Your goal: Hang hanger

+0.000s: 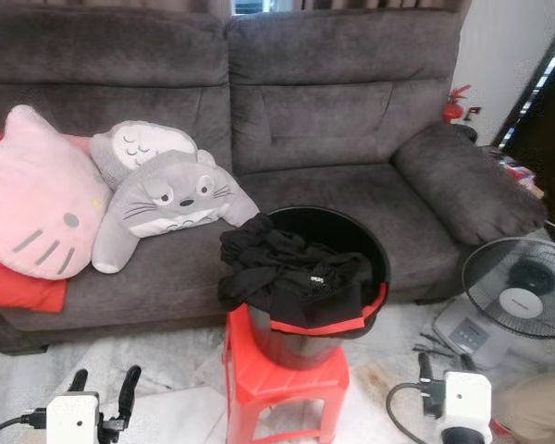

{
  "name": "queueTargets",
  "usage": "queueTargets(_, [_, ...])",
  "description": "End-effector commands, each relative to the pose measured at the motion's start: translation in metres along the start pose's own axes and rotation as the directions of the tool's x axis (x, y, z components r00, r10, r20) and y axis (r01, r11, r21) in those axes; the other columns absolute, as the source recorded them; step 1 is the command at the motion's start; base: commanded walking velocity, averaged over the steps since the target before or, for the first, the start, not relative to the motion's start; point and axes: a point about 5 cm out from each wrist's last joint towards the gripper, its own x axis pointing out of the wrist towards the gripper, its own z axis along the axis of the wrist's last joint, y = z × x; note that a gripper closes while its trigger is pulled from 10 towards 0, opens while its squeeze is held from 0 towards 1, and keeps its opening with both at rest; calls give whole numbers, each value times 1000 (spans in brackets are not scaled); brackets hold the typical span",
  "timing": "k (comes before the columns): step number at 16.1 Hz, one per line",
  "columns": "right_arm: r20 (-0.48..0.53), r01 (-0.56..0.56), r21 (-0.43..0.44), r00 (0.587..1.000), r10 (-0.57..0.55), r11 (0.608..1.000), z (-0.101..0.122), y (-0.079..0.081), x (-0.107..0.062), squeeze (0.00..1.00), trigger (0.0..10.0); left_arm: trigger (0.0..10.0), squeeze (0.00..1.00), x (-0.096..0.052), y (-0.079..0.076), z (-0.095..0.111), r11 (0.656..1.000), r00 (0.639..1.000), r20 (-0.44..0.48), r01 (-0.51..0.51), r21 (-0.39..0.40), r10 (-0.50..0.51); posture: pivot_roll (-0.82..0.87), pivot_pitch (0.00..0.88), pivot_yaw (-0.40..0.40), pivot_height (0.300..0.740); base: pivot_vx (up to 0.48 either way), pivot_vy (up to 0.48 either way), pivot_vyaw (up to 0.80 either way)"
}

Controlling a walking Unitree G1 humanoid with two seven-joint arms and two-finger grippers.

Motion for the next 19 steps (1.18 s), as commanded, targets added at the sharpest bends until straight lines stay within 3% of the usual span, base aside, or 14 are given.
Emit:
queueTargets(1, [-65, -56, -57, 996, 52, 997, -9, 4, -3, 0, 10000, 10000, 0, -1, 0, -13, 1000, 998, -67, 6, -4, -7, 7, 0, -70, 740, 0, 0, 0])
queueTargets(4, [-45, -139, -224, 990, 132, 965, 2, 3, -6, 0, 10000, 10000, 0, 10, 0, -29, 1000, 987, -161, 2, -14, -4, -10, 0, -70, 740, 0, 0, 0])
queueTargets(6, [-7, -203, -379, 976, 216, 903, 17, 0, -6, 0, 10000, 10000, 0, 18, -2, -33, 1000, 983, -185, 9, -9, -11, -26, 0, -67, 740, 0, 0, 0])
queueTargets(10, [82, -193, -533, 957, 277, 824, 48, -1, 5, 0, 10000, 10000, 0, 26, -5, -42, 1000, 976, -216, 2, -13, -5, -39, 0, -67, 740, 0, 0, 0])
queueTargets(12, [105, -198, -656, 932, 348, 728, 60, 4, 11, 0, 10000, 10000, 0, 29, -5, -43, 1000, 976, -218, -10, -7, 9, -37, 0, -67, 740, 0, 0, 0])
queueTargets(13, [121, -186, -693, 922, 367, 696, 67, 4, 13, 0, 10000, 10000, 0, 30, -5, -43, 1000, 976, -216, -19, -5, 17, -37, 0, -67, 740, 0, 0, 0])
queueTargets(15, [160, -154, -717, 913, 376, 680, 80, 5, 19, 0, 10000, 10000, 0, 32, -5, -44, 1000, 977, -214, -21, -5, 19, -36, 0, -66, 740, 0, 0, 0])
queueTargets(19, [142, -200, -765, 874, 465, 611, 88, 18, 22, 0, 10000, 10000, 0, 36, -5, -44, 1000, 978, -209, -20, -6, 18, -30, 0, -64, 740, 0, 0, 0])
